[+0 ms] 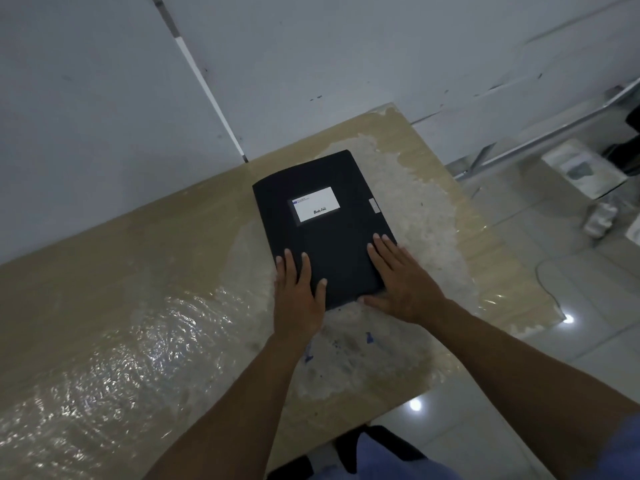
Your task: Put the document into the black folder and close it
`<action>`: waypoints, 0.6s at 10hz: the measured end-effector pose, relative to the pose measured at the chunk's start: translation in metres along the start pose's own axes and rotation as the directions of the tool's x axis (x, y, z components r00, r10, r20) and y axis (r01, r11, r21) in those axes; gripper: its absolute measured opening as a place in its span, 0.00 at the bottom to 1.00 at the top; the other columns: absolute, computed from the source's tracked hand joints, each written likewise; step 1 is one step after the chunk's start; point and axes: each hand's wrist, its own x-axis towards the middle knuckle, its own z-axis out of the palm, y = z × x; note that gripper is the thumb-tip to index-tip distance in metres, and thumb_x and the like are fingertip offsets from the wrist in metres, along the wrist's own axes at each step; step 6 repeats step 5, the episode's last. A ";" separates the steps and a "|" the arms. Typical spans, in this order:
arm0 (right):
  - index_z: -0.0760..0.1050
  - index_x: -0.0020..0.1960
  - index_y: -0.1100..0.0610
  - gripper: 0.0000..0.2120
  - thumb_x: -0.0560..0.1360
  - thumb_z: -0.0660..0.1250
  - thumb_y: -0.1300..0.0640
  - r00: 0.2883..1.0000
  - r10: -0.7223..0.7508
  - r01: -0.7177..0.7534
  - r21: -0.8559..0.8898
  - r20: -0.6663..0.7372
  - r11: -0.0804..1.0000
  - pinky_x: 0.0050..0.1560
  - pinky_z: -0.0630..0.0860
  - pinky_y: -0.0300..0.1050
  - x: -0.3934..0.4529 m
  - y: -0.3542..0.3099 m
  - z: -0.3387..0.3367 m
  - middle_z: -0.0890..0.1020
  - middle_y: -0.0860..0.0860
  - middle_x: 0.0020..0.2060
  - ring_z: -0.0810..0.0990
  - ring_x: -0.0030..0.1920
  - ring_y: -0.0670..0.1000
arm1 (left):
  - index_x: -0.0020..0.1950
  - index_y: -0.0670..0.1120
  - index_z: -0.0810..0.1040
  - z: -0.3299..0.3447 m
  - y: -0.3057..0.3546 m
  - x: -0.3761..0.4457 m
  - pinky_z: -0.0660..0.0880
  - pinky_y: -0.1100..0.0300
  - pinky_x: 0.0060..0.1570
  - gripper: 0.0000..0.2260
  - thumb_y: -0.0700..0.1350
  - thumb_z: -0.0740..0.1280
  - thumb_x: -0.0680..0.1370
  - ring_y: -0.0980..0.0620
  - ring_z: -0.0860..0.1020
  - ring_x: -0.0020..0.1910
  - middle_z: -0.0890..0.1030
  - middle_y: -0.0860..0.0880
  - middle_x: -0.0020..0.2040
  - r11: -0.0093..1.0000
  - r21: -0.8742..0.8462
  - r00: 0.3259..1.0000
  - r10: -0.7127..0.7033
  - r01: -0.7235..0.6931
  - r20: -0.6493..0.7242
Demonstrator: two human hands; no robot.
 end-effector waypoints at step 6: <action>0.70 0.76 0.60 0.31 0.82 0.59 0.39 0.911 -0.024 0.009 -0.038 -0.411 0.999 0.73 0.70 0.58 0.041 -0.071 -0.081 0.75 0.58 0.73 0.72 0.74 0.58 | 0.81 0.46 0.63 -0.101 -0.017 0.015 0.61 0.42 0.76 0.28 0.56 0.58 0.84 0.41 0.58 0.82 0.61 0.40 0.82 0.995 0.070 0.967 0.085 -0.070 -0.242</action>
